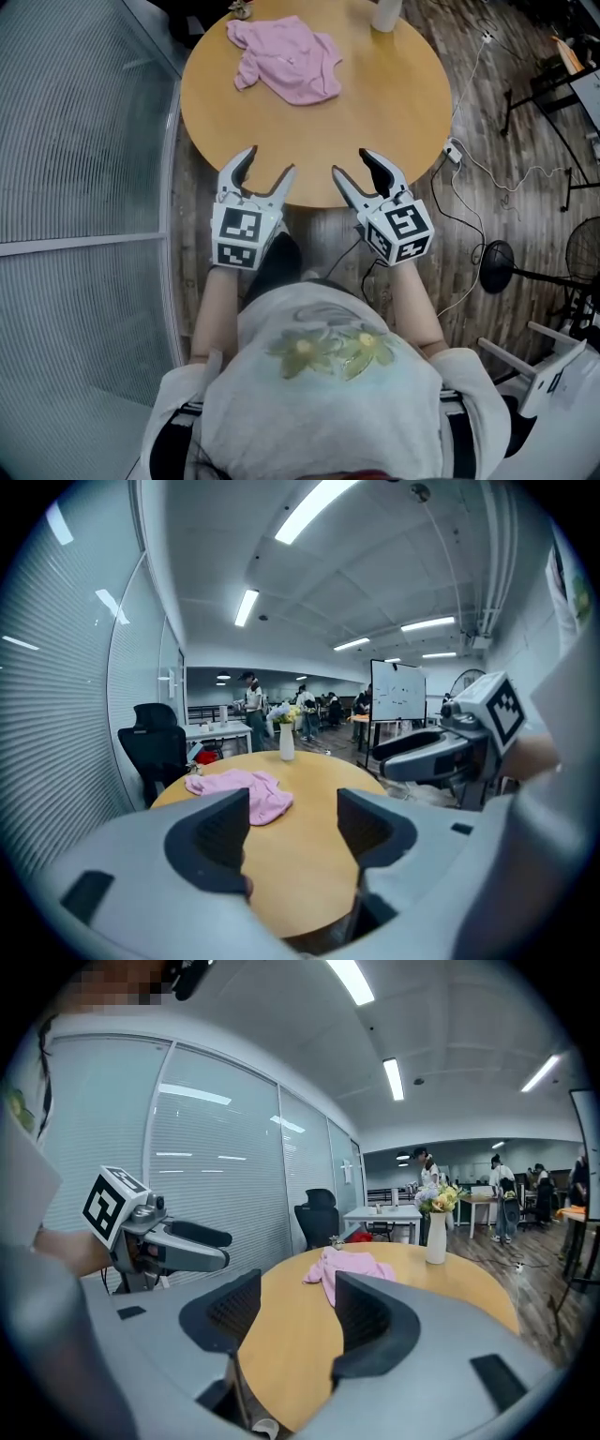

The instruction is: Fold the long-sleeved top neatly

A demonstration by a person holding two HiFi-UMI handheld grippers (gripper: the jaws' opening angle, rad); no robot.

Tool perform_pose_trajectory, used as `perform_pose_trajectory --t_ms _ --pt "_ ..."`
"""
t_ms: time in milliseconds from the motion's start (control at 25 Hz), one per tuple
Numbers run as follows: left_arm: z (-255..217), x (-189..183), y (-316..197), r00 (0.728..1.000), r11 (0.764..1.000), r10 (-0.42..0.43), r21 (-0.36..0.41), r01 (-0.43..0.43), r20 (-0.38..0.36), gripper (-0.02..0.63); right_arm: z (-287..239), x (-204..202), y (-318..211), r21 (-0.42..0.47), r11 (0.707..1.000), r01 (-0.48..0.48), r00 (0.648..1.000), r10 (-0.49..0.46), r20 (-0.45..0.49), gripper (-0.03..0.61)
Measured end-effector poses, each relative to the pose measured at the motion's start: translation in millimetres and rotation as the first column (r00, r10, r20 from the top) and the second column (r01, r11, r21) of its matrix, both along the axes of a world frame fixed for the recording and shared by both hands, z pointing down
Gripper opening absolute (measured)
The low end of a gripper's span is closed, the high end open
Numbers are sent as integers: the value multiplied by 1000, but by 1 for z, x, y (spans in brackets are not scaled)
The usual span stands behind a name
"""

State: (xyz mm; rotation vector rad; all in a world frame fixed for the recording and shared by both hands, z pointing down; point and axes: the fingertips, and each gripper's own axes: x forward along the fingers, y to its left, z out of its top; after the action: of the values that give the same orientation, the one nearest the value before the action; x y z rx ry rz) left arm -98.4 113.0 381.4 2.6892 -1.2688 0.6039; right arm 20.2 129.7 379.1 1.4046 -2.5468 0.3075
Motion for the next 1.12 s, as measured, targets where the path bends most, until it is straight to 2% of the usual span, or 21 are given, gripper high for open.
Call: perform_pose_trajectory --t_ms 280,560,720,1120 --pt "10 -5 -43 999 999 38 -20 -38 18 273 12 -2 -38 -41 999 -19 1000 18 -22 239" --pt "26 -1 -84 991 992 123 -35 -122 55 273 22 -3 -74 -79 995 -66 997 62 -49 239" --pt "37 3 -107 985 986 162 -40 -160 52 272 30 2 -94 -102 989 -103 993 97 -61 239" --pt "77 31 -142 970 968 232 -119 -223 70 272 44 26 -131 -129 981 -143 987 131 -98 239"
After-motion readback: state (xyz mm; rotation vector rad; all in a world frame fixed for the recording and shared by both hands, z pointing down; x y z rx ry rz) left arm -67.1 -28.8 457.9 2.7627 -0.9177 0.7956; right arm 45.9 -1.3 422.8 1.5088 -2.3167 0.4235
